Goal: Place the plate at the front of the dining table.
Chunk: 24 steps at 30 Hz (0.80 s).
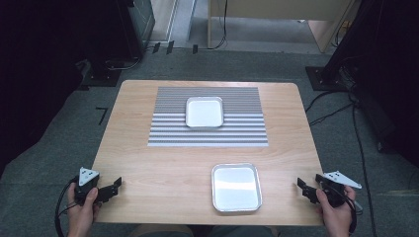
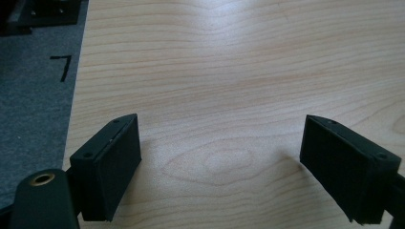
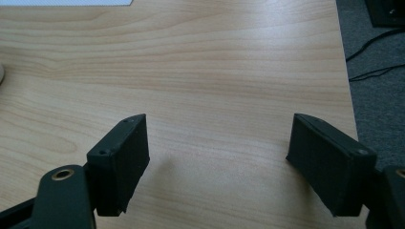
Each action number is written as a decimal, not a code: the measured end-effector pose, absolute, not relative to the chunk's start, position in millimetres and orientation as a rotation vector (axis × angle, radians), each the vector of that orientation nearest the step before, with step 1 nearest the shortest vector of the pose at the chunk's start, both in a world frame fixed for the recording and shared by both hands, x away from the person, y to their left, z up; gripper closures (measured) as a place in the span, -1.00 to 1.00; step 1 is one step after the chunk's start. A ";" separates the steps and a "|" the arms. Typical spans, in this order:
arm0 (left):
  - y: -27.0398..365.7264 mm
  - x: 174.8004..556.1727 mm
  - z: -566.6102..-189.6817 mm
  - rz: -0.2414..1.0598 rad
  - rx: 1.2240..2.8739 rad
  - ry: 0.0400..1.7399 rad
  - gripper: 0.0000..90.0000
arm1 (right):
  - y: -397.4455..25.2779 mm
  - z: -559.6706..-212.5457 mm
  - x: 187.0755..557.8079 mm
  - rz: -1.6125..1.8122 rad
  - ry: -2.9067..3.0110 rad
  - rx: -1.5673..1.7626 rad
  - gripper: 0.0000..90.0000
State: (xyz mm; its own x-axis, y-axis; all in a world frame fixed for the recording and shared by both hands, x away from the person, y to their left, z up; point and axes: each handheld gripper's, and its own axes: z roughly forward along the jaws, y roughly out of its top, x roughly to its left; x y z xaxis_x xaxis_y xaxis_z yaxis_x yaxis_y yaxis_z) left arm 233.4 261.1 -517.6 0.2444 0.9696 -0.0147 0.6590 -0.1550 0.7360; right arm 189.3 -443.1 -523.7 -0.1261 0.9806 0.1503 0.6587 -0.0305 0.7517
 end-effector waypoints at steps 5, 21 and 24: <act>259.6 233.9 -518.0 0.644 1.910 1.476 -0.70 | -438.5 -524.1 189.1 0.937 1.840 1.687 -0.55; 259.1 234.0 -518.1 0.646 1.907 1.481 -0.70 | -429.8 -524.7 188.4 0.864 1.877 1.629 -0.52; 259.1 234.0 -518.0 0.646 1.907 1.481 -0.70 | -429.7 -524.8 188.2 0.865 1.878 1.627 -0.52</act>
State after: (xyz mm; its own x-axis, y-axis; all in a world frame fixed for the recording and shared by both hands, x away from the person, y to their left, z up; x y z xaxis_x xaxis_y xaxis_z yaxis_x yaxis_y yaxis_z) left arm 234.0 259.1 -518.0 0.2471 0.9690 0.0004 0.6595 -0.1685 0.7326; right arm 188.2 -429.7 -524.8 -0.1564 0.9872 0.0321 0.6662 0.0814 0.7413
